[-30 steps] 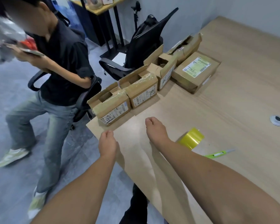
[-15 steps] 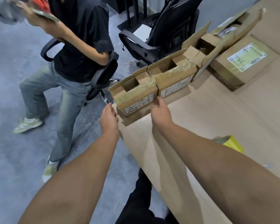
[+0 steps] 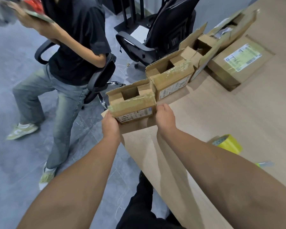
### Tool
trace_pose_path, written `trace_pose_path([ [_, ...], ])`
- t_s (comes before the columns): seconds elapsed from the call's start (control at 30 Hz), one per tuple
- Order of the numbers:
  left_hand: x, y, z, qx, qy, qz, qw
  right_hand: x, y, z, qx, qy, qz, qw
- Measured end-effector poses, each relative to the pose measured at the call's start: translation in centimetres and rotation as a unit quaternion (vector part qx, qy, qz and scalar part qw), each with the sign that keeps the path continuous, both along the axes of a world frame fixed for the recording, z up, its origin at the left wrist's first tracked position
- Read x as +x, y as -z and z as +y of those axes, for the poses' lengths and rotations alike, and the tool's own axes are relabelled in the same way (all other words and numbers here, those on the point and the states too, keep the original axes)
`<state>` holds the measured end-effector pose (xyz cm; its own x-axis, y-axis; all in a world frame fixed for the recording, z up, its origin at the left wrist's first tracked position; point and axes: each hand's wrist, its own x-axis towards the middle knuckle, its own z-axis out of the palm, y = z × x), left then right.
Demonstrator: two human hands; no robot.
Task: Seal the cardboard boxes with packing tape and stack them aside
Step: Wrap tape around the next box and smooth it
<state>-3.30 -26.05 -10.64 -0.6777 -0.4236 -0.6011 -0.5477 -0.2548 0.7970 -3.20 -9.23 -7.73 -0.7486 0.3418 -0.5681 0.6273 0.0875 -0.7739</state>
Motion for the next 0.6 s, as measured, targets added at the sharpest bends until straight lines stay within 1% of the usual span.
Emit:
trace_pose_path([
  [0.17, 1.7, -0.9, 1.7, -0.015, 0.027, 0.000, 1.000, 1.8, -1.2, 1.5, -0.057, -0.002, 0.015, 0.998],
  [0.27, 2.5, -1.8, 3.2, -0.016, 0.040, 0.014, 0.999, 3.0, -1.9, 3.1, -0.060, 0.008, 0.018, 0.998],
  [0.47, 4.3, -4.3, 7.9, -0.023, 0.087, 0.050, 0.995, 5.8, -4.1, 6.9, -0.023, 0.056, 0.052, 0.997],
  [0.6, 5.9, -4.8, 10.3, -0.023, 0.092, 0.064, 0.993, 7.9, -4.4, 9.4, 0.037, 0.026, 0.076, 0.996],
])
